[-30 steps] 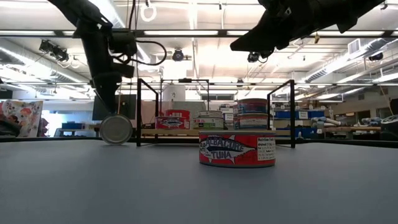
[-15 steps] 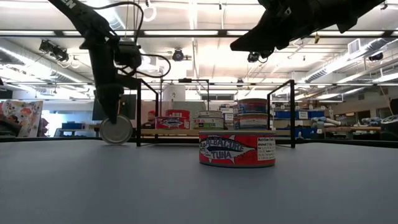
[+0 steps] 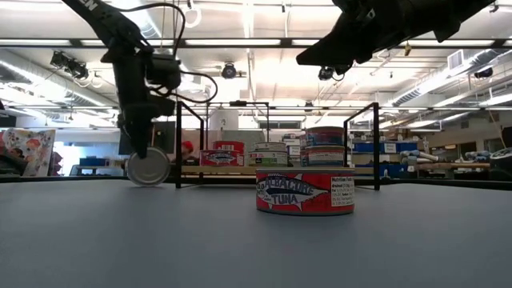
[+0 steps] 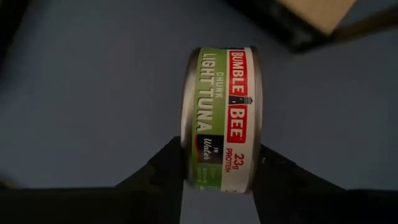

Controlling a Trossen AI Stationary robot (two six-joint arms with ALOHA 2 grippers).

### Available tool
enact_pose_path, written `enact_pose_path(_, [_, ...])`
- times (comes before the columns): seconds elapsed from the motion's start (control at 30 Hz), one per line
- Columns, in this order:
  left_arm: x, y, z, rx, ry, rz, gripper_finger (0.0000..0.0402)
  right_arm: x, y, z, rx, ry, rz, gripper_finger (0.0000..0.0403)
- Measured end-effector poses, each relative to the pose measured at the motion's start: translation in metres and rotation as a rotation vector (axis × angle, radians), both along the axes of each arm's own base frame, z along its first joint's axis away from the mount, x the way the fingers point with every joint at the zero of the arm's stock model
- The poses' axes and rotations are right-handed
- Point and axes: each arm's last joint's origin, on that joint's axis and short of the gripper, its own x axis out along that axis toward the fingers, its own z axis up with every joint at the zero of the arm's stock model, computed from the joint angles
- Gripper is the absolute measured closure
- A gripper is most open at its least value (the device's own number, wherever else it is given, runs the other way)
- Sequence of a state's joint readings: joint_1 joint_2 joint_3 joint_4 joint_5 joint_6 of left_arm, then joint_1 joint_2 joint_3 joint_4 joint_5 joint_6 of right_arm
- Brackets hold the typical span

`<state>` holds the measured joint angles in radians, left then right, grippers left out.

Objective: Stack canned seafood by type on shelf
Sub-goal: Stack the green tuna can on top of the other green tuna can on the shelf

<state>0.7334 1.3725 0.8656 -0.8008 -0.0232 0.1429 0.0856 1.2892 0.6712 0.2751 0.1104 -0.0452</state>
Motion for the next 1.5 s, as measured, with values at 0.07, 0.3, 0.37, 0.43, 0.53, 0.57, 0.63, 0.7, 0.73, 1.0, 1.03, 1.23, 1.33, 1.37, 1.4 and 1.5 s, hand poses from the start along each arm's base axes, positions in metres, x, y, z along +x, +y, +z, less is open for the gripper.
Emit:
enact_pose_path(0.07, [-0.003, -0.003, 0.0, -0.023, 0.023, 0.02, 0.0257, 0.0, 0.0, 0.0, 0.0, 0.0, 0.0, 0.0395])
enact_pose_path(0.3, [-0.014, -0.019, 0.018, -0.068, 0.044, 0.086, 0.0257, 0.0, 0.0, 0.0, -0.004, 0.0, 0.001, 0.0395])
enact_pose_path(0.37, [-0.017, -0.026, 0.026, -0.077, 0.033, 0.098, 0.0257, 0.0, 0.0, 0.0, -0.007, 0.0, 0.001, 0.0395])
enact_pose_path(0.43, [-0.021, -0.035, 0.033, -0.091, 0.02, 0.118, 0.0257, 0.0, 0.0, 0.0, -0.008, -0.001, 0.001, 0.0395])
enact_pose_path(0.53, [-0.023, -0.049, 0.046, -0.093, -0.068, 0.151, 0.0257, 0.001, 0.0, 0.002, -0.019, -0.016, 0.005, 0.0395])
enact_pose_path(0.57, [-0.024, -0.055, 0.05, -0.09, -0.091, 0.155, 0.0257, 0.001, 0.0, 0.002, -0.028, -0.024, 0.009, 0.0395])
enact_pose_path(0.63, [-0.024, -0.066, 0.057, -0.085, -0.138, 0.166, 0.0257, 0.001, 0.0, 0.003, -0.043, -0.034, 0.014, 0.0395])
enact_pose_path(0.7, [-0.025, -0.078, 0.064, -0.082, -0.187, 0.166, 0.0257, 0.001, 0.0, 0.004, -0.06, -0.039, 0.019, 0.0395])
enact_pose_path(0.73, [-0.026, -0.083, 0.066, -0.081, -0.204, 0.17, 0.0257, 0.001, 0.0, 0.004, -0.07, -0.042, 0.023, 0.0395])
enact_pose_path(1.0, [-0.024, -0.125, 0.082, -0.067, -0.356, 0.187, 0.0257, 0.004, -0.005, 0.013, -0.186, -0.134, 0.034, 0.0395])
enact_pose_path(1.03, [-0.023, -0.131, 0.082, -0.066, -0.373, 0.185, 0.0257, 0.005, -0.007, 0.016, -0.195, -0.159, 0.029, 0.0395])
enact_pose_path(1.23, [-0.006, -0.164, 0.061, -0.075, -0.537, 0.146, 0.0257, 0.005, -0.01, 0.017, -0.201, -0.166, 0.018, 0.0395])
enact_pose_path(1.33, [0.006, -0.178, 0.044, -0.13, -0.707, 0.123, 0.0257, 0.004, -0.01, 0.014, -0.182, -0.144, 0.016, 0.0395])
enact_pose_path(1.37, [0.009, -0.182, 0.04, -0.148, -0.773, 0.113, 0.0257, 0.004, -0.009, 0.014, -0.175, -0.143, 0.017, 0.0395])
enact_pose_path(1.4, [0.012, -0.186, 0.037, -0.162, -0.842, 0.102, 0.0257, 0.004, -0.008, 0.014, -0.167, -0.142, 0.017, 0.0395])
enact_pose_path(1.5, [0.017, -0.19, 0.03, -0.182, -1.025, 0.104, 0.0257, 0.004, -0.005, 0.013, -0.138, -0.139, 0.021, 0.0395])
